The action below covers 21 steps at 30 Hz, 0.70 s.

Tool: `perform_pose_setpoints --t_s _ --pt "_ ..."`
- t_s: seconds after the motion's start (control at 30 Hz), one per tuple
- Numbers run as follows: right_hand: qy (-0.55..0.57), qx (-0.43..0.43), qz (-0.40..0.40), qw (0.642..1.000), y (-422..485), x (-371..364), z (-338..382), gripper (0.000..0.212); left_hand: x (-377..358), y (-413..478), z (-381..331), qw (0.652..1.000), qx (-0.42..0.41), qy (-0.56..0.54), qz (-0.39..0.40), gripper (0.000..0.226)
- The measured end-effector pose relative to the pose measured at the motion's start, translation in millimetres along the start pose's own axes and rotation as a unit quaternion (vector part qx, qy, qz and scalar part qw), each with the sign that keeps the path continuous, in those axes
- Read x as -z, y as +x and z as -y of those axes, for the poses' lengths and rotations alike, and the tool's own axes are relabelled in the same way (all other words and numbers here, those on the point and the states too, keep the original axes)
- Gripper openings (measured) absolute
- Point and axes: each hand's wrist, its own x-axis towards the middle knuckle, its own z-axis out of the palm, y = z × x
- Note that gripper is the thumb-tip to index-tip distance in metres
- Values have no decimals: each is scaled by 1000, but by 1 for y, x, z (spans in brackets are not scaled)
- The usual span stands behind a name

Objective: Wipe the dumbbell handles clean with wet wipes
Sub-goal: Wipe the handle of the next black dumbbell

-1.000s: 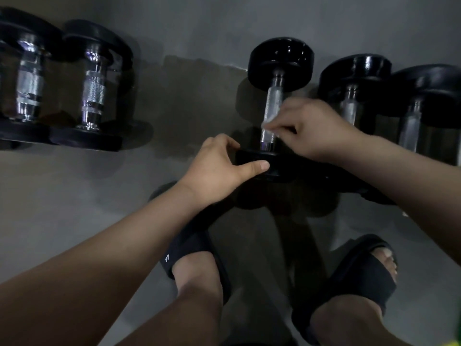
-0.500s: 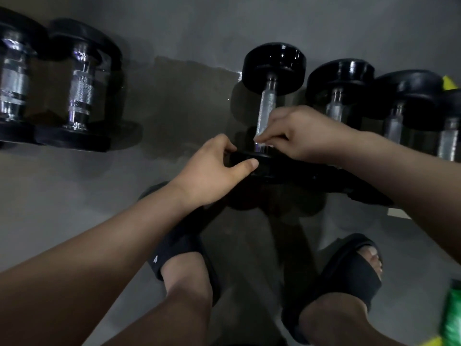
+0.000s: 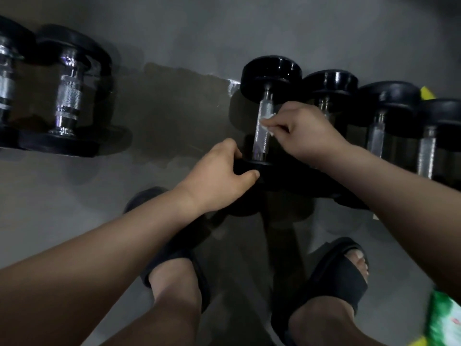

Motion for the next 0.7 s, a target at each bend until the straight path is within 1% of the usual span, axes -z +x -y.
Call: perform_pose_setpoints --t_s 0.07,0.2,0.23,0.27,0.37,0.4,0.43,0.47,0.53,0.57,0.63,0.7 --pt "-2 2 2 1000 -1 0 -1 23 2 0 1 1000 4 -12 7 34" --pt "-10 76 47 996 -3 -2 3 23 3 -1 3 999 14 -32 9 35" --pt "-16 83 49 995 -1 -1 2 23 3 0 3 999 18 -29 6 36" --pt "-27 75 35 996 4 0 0 22 3 0 3 999 21 -26 4 37" --pt "-71 6 -37 997 21 -2 -7 22 3 -1 4 999 30 -38 1 38" --pt "-82 -10 -44 996 22 -6 -6 23 3 -1 5 998 32 -46 2 38" --pt "-91 -9 -43 995 20 -11 -4 25 3 -2 5 998 35 -53 1 39" --pt "-95 10 -34 995 16 -15 -1 26 2 -1 6 998 37 -59 1 38" --pt "-100 57 0 993 9 -19 3 28 1 -1 8 997 42 -65 0 38" --pt "-115 64 16 991 9 -19 4 26 1 -1 8 997 42 -67 -2 38" --pt "-156 56 13 986 19 -17 5 24 0 -1 9 997 42 -67 -4 39" --pt "-151 20 -19 988 30 -17 6 30 0 -1 8 997 42 -66 -4 40"
